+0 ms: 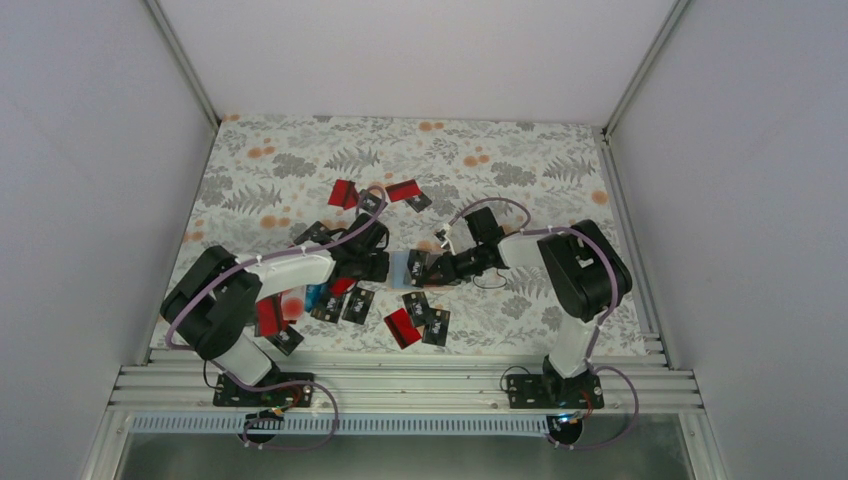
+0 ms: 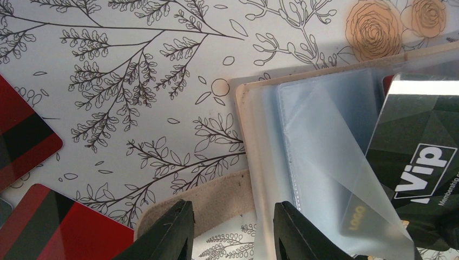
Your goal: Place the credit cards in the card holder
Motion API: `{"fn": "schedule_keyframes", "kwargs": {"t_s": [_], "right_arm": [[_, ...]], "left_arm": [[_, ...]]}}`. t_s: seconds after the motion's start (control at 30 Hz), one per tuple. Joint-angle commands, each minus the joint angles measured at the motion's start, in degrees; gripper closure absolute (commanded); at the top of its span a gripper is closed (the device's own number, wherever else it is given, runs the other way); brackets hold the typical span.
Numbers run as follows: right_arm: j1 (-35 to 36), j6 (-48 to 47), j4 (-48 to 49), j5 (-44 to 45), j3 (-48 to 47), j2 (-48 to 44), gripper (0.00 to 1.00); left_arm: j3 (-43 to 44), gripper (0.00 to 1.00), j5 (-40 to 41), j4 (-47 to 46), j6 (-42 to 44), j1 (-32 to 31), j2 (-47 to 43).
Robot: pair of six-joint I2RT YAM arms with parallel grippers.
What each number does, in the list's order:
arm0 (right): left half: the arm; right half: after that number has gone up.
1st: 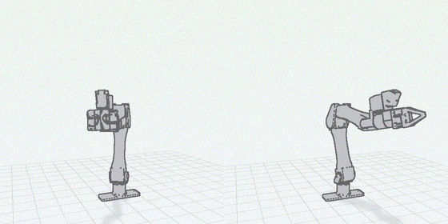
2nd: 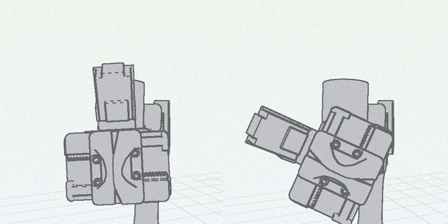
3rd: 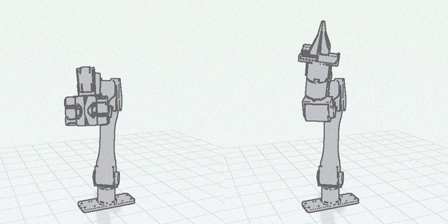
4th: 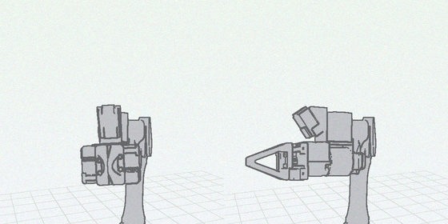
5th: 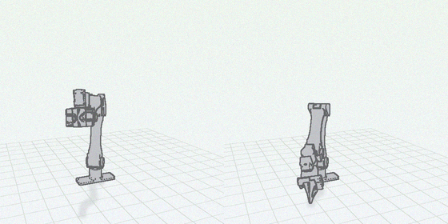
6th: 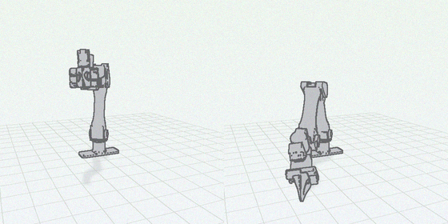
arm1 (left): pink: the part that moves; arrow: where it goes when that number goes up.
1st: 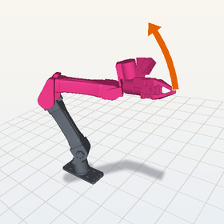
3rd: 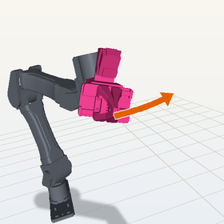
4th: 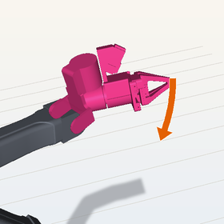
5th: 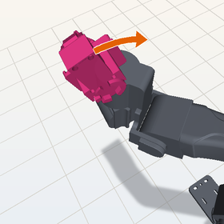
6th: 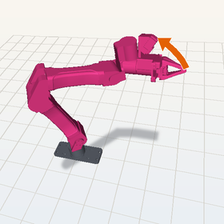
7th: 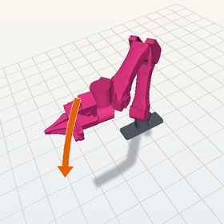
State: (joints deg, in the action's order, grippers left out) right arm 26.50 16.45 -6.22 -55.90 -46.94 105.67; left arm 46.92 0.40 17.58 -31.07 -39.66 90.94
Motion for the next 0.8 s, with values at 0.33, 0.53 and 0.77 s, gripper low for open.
{"fn": "schedule_keyframes", "kwargs": {"t_s": [0.33,0.53,0.77], "right_arm": [[0.92,-1.55,-8.1,-6.51,-6.31,6.48,0.96],[1.18,-4.33,-12.95,-6.2,-8.76,7.96,0.96],[1.15,-6.13,-14.76,-6.98,-10.56,9.27,0.96]], "left_arm": [[0.8,0.63,0.31,-1.86,2.18,-0.25,1.86],[0.81,0.63,1.01,-1.9,3.18,-0.26,2.16],[2.23,0.63,1.02,-1.77,5.41,0.01,3.88]]}}
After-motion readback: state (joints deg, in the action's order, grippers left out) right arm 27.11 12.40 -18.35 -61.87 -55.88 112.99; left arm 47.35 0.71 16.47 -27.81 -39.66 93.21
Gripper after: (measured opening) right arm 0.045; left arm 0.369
